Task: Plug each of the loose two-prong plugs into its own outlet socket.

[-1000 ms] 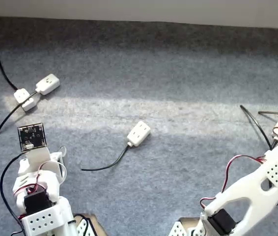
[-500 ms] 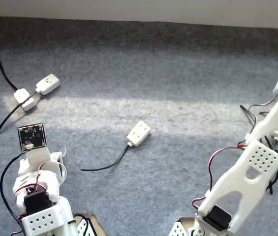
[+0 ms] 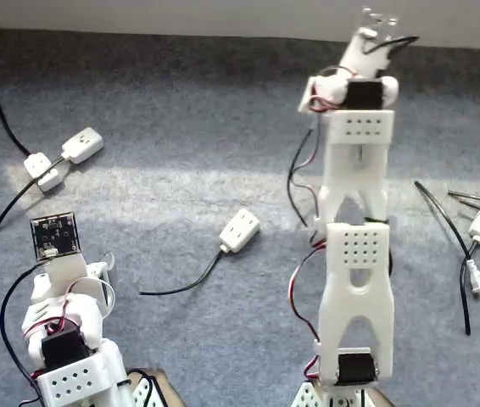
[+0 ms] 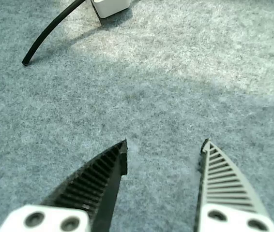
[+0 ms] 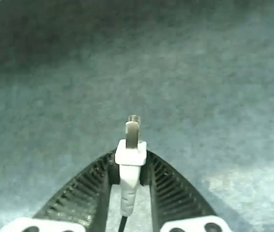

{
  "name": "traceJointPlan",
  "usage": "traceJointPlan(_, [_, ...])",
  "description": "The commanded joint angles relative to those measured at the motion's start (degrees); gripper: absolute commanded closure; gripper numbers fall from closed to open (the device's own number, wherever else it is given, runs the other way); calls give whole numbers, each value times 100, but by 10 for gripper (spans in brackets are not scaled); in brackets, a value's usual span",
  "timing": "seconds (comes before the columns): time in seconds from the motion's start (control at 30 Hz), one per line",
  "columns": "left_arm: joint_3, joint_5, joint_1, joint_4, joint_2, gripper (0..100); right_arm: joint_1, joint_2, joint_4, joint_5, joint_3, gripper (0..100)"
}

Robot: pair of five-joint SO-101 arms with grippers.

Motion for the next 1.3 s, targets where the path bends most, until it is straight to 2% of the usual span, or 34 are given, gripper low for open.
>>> traceJointPlan(0.0, [66, 44, -48, -88, -13, 755, -462, -321, -374, -598, 57, 965])
traceJointPlan(0.07, [66, 44, -48, -88, -13, 755, -541, -321, -523, -1389, 84, 965])
traceJointPlan(0.13, [66, 44, -48, -88, -13, 755, -637, -312, -637, -1732, 84, 964])
traceJointPlan(0.33, [66, 44, -48, -88, -13, 755, -1138, -312, -593, -2233, 84, 964])
traceJointPlan(0.63, [66, 53, -48, -123, -13, 755, -2809, 444, -646, -2910, 268, 961])
traceJointPlan(0.77, [66, 53, -48, -123, -13, 755, -3275, 1033, -646, -2963, 251, 959])
traceJointPlan(0.9, [66, 53, -48, -123, -13, 755, -3266, 1622, -778, -2971, 242, 860])
traceJointPlan(1.07, [66, 79, -48, -123, -13, 755, -2923, 1780, -1086, -2963, 171, 717])
traceJointPlan(1.27, [66, 79, -75, -105, -13, 755, -1930, 1033, -716, -2927, -989, 701])
